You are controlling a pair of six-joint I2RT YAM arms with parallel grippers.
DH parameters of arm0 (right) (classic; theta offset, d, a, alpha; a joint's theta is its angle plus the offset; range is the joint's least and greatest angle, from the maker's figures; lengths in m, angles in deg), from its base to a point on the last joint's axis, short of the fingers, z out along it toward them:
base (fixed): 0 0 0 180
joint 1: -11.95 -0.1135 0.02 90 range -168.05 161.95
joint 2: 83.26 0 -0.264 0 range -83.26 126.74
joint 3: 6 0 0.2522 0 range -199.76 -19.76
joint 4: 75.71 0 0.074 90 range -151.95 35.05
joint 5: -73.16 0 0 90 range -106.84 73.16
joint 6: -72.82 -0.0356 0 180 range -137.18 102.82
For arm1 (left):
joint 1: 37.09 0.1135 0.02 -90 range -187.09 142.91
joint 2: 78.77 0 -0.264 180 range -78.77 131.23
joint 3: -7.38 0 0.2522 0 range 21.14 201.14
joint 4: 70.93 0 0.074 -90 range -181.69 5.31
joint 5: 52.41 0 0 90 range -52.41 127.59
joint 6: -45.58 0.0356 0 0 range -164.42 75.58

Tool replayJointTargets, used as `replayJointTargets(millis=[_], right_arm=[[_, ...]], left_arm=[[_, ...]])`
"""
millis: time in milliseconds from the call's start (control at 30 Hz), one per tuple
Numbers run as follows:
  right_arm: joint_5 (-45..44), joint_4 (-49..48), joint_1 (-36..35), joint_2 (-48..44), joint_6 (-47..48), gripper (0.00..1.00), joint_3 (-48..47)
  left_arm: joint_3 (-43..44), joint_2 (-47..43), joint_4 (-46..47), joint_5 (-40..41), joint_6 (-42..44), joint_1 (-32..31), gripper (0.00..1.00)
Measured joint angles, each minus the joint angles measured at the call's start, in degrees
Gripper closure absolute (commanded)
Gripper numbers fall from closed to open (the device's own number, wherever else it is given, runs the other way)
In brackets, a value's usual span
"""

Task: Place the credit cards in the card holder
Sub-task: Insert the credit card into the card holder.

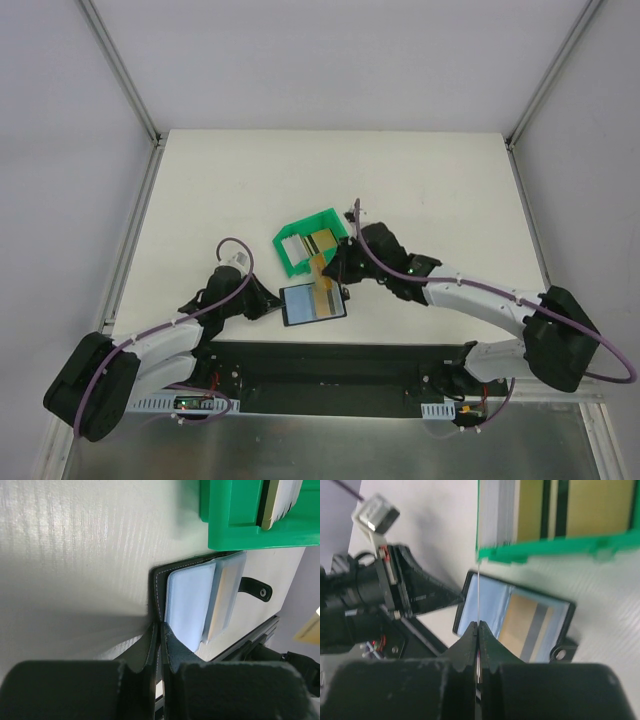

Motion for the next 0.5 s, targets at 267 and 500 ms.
replayJointTargets(millis=[267, 500], right_arm=[[-0.90, -12.52, -5.60, 0.13, -11.72, 1.00, 13.77], [-0.42, -19.06, -5.60, 3.82, -15.61, 1.00, 15.61]], left_arm=[[-0.26, -0.55, -0.04, -0.04, 0.24, 0.00, 1.00], [-0.33, -0.57, -0.04, -0.11, 0.24, 0.00, 1.00]])
